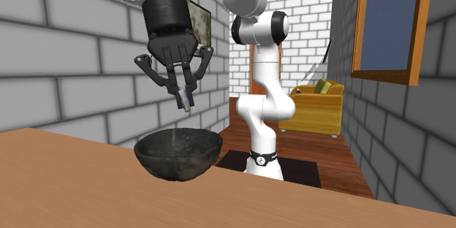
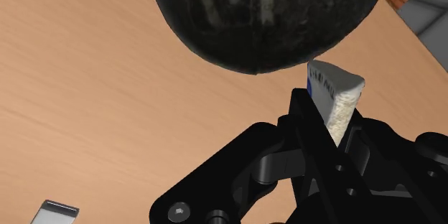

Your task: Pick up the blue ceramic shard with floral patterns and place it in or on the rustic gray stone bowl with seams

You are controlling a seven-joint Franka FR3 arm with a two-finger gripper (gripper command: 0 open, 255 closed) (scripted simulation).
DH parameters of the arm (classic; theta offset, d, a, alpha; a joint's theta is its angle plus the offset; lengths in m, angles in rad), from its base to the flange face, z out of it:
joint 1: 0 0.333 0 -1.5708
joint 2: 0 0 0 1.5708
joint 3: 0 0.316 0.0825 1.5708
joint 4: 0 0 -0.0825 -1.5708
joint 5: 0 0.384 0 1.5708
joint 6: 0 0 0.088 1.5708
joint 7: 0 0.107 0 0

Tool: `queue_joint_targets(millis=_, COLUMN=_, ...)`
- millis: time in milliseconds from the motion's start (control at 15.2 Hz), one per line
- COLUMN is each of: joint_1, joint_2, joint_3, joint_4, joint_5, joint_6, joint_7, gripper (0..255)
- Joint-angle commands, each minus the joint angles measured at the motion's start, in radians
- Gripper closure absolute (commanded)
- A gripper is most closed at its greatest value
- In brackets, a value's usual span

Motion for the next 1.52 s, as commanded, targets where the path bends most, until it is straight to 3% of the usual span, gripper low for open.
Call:
queue_joint_targets(millis=0, joint_1=-0.016, joint_2=-0.048, joint_3=-0.016, joint_4=-0.063, joint_5=-0.011, joint_6=0.008, joint_7=-0.036, gripper=255)
queue_joint_targets(millis=132, joint_1=-0.034, joint_2=-0.093, joint_3=-0.035, joint_4=-0.113, joint_5=-0.024, joint_6=0.008, joint_7=-0.070, gripper=255)
queue_joint_targets(millis=924, joint_1=-0.033, joint_2=-0.101, joint_3=-0.032, joint_4=-0.282, joint_5=-0.021, joint_6=0.167, joint_7=-0.097, gripper=255)
queue_joint_targets(millis=1452, joint_1=-0.033, joint_2=-0.101, joint_3=-0.032, joint_4=-0.290, joint_5=-0.021, joint_6=0.175, joint_7=-0.098, gripper=255)
